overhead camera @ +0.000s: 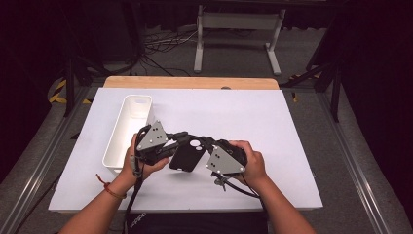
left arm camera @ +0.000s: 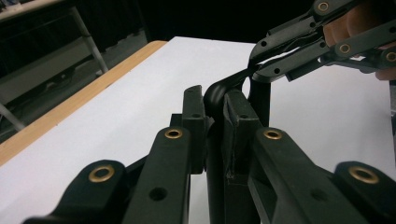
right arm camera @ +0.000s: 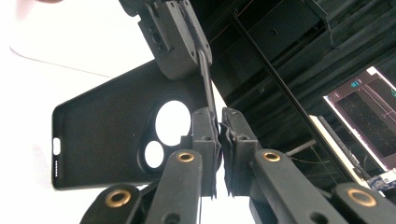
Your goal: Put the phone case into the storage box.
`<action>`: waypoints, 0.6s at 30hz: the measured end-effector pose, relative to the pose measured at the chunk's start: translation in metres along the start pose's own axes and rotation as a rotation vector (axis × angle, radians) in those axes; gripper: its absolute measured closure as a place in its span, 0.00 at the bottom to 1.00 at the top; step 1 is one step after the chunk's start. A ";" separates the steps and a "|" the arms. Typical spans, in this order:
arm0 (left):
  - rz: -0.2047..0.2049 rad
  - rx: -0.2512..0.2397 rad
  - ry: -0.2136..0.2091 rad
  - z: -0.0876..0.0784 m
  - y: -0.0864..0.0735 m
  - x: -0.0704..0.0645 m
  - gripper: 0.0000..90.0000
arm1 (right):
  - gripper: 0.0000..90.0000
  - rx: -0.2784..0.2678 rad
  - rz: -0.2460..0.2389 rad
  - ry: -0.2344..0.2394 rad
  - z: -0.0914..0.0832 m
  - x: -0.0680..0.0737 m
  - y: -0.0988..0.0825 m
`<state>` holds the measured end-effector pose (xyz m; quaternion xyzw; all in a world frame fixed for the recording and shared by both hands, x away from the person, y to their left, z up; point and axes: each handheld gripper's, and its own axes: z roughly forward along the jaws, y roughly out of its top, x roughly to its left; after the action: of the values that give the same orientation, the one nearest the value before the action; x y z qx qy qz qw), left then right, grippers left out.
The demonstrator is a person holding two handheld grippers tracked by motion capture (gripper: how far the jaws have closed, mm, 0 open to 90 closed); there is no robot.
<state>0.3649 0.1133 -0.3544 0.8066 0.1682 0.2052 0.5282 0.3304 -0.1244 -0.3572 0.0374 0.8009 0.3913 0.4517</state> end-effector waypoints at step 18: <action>-0.029 -0.076 0.048 -0.010 -0.001 0.008 0.91 | 0.66 -0.060 0.335 0.059 -0.005 -0.026 -0.015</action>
<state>0.3663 0.1251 -0.3509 0.7783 0.1843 0.2231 0.5572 0.3462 -0.1481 -0.3475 0.1454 0.7842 0.4859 0.3576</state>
